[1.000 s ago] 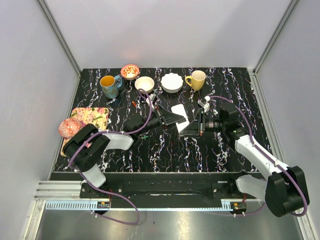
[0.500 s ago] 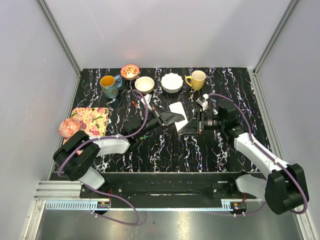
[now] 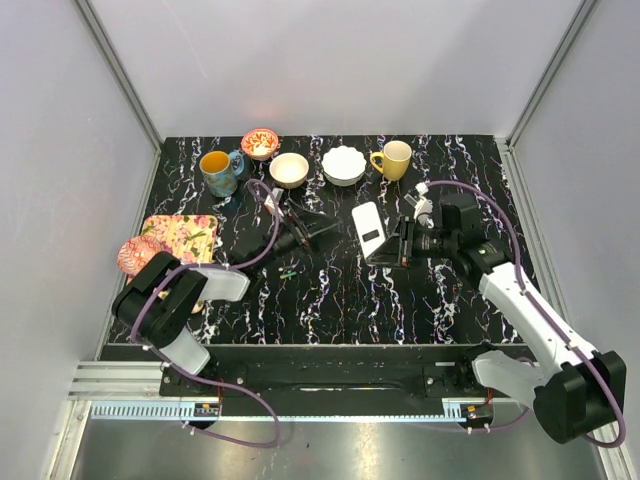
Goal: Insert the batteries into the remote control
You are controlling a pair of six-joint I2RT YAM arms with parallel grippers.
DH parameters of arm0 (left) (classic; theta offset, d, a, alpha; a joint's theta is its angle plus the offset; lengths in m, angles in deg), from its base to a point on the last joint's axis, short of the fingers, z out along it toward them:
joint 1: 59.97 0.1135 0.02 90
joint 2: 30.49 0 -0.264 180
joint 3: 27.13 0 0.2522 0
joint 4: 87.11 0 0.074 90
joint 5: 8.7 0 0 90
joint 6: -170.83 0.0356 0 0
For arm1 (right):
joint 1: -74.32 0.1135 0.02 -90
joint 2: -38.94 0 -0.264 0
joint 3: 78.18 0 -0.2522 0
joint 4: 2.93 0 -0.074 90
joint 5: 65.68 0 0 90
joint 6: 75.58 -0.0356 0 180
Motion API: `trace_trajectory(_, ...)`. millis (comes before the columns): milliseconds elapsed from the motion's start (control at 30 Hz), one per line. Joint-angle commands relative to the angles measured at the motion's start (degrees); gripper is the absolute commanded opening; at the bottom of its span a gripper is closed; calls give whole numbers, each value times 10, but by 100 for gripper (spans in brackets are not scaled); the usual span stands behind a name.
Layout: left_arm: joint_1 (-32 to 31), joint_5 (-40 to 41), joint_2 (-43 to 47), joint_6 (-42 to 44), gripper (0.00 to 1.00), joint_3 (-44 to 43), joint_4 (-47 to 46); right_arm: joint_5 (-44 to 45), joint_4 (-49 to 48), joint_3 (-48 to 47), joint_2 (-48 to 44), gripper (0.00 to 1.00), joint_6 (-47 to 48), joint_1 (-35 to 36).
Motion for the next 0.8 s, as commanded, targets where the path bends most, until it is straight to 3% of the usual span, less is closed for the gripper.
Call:
trace_trajectory(0,50,-26,-1,-57,99,-12,-214,169,150,-60,-21,0,82,0)
trace_trajectory(67,74,-22,30,-52,99,10,-203,291,243,-84,1,0,107,18)
trace_trajectory(100,79,-22,44,-36,99,19,-188,418,272,-108,12,0,110,28)
trace_trajectory(167,84,-22,104,-3,99,39,-104,532,326,-124,49,0,110,59)
trace_trajectory(300,79,-5,242,161,99,42,179,754,395,-186,115,0,103,85)
trace_trajectory(333,71,7,271,197,99,32,304,775,398,-193,137,0,105,88)
trace_trajectory(433,51,81,373,311,99,9,498,842,385,-211,177,0,117,95)
trace_trajectory(567,50,118,461,351,99,13,580,885,372,-233,297,0,150,95)
trace_trajectory(767,50,95,500,361,99,25,618,903,337,-262,435,0,176,95)
